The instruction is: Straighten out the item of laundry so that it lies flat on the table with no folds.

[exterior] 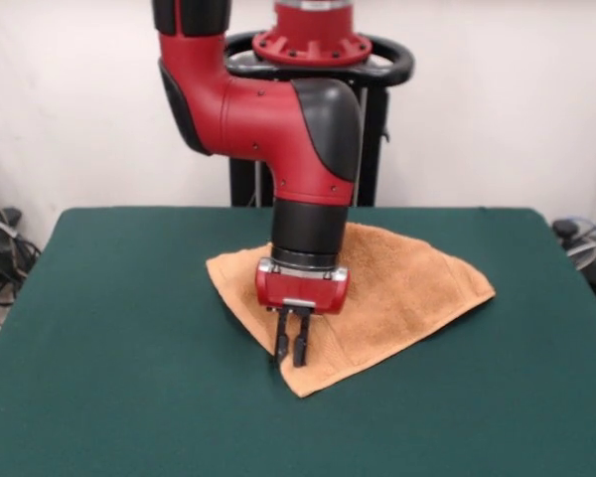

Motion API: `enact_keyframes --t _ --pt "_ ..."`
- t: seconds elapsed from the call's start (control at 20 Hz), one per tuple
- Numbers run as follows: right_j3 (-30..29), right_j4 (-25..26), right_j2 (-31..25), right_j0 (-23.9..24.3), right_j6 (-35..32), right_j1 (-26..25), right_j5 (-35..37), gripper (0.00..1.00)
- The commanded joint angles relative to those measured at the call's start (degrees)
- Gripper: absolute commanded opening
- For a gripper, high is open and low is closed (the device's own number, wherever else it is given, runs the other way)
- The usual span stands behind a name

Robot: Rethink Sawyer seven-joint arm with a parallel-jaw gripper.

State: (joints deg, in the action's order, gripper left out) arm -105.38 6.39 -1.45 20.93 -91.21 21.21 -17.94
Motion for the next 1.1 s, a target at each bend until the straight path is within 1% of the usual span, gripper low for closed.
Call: enact_keyframes --t 0.05,0.3,0.55,0.95,1.1 --pt "9.9 3.0 -2.2 4.2 -2.1 1.2 10.4 0.00" --pt "11.7 5.3 -2.6 5.3 -2.5 0.8 12.0 0.00" --pt "12.8 7.0 -2.9 6.3 -1.9 2.2 15.3 0.00" --pt "15.4 11.8 -5.5 10.3 0.2 2.9 17.8 0.00" --pt "16.8 13.8 -6.1 11.1 0.6 3.2 17.9 0.00"
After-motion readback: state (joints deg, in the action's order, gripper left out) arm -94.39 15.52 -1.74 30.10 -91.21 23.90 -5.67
